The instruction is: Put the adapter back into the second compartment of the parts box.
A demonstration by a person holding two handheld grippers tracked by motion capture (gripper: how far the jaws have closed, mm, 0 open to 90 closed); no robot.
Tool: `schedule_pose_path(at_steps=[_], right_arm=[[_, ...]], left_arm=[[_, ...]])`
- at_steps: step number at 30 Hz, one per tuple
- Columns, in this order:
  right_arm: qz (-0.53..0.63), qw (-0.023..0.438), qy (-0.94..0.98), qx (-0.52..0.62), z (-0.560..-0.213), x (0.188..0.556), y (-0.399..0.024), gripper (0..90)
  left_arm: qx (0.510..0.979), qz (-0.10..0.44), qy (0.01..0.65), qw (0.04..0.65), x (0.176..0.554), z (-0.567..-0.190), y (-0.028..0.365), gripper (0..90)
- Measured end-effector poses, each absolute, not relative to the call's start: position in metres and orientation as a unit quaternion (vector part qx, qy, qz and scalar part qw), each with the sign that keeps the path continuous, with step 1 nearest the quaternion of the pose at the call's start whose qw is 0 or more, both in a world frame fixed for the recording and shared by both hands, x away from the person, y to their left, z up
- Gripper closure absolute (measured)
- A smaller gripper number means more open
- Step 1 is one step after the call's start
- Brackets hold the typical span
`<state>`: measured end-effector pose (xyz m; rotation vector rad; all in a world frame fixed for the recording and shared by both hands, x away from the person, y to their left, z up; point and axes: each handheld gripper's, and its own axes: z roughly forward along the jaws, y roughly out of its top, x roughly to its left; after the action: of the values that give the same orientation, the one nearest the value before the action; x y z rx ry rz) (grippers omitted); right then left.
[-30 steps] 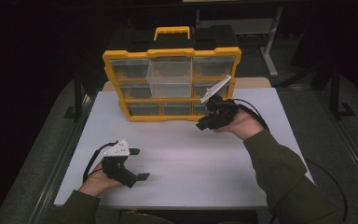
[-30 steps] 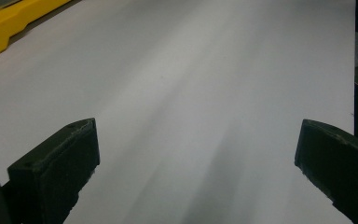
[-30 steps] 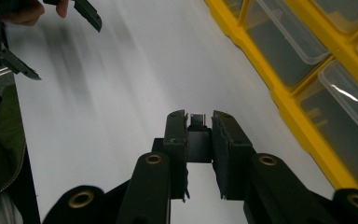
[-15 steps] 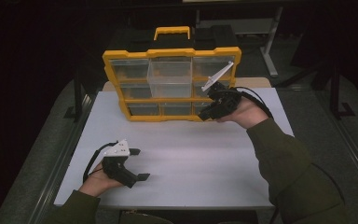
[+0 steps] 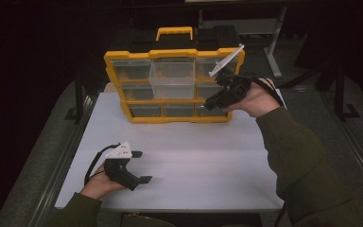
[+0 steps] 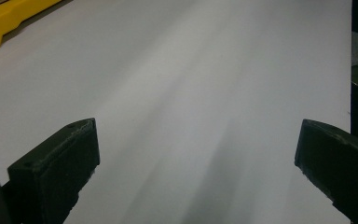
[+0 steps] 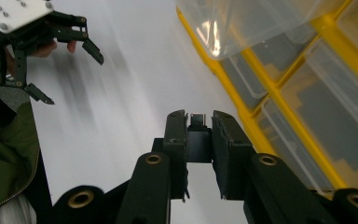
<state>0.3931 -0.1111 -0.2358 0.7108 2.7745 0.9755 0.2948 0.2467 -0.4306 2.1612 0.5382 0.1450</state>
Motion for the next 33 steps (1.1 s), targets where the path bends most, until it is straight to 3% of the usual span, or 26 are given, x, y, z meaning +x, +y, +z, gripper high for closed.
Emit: schedule_pose_path(at_steps=[33], right_arm=[[0.356, 0.069, 0.903, 0.231, -0.162, 0.41, -0.119, 74.8]], left_arm=[[0.871, 0.055, 0.216, 0.437, 0.295, -0.431, 0.246, 0.0]])
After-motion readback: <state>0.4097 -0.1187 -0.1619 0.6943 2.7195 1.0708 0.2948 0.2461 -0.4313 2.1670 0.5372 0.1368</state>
